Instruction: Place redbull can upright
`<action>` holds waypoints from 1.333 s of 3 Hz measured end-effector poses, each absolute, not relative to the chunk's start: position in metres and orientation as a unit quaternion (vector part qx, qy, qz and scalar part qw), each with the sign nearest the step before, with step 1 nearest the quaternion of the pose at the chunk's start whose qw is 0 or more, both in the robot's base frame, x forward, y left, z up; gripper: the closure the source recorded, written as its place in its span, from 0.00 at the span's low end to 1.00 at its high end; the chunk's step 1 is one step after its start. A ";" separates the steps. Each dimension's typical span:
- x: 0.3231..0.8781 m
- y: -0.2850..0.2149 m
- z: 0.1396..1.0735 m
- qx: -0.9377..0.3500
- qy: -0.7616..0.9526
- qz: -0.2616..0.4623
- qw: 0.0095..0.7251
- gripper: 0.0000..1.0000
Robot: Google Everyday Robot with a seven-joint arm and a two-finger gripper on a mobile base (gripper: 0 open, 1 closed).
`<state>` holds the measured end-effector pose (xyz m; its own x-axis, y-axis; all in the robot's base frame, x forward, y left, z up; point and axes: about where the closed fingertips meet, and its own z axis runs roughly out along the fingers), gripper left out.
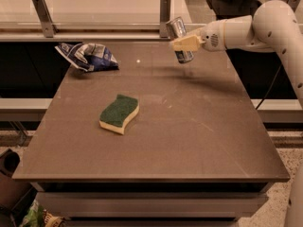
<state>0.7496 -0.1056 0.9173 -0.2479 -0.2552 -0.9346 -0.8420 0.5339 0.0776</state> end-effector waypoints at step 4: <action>0.771 -0.127 0.873 -0.340 0.698 0.342 0.529 1.00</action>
Offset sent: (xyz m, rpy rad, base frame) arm 0.0215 -0.0197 -0.0487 0.1195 -0.0175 -0.0072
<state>0.7713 -0.1268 0.8732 -0.2083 -0.1139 -0.9714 -0.8368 0.5350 0.1167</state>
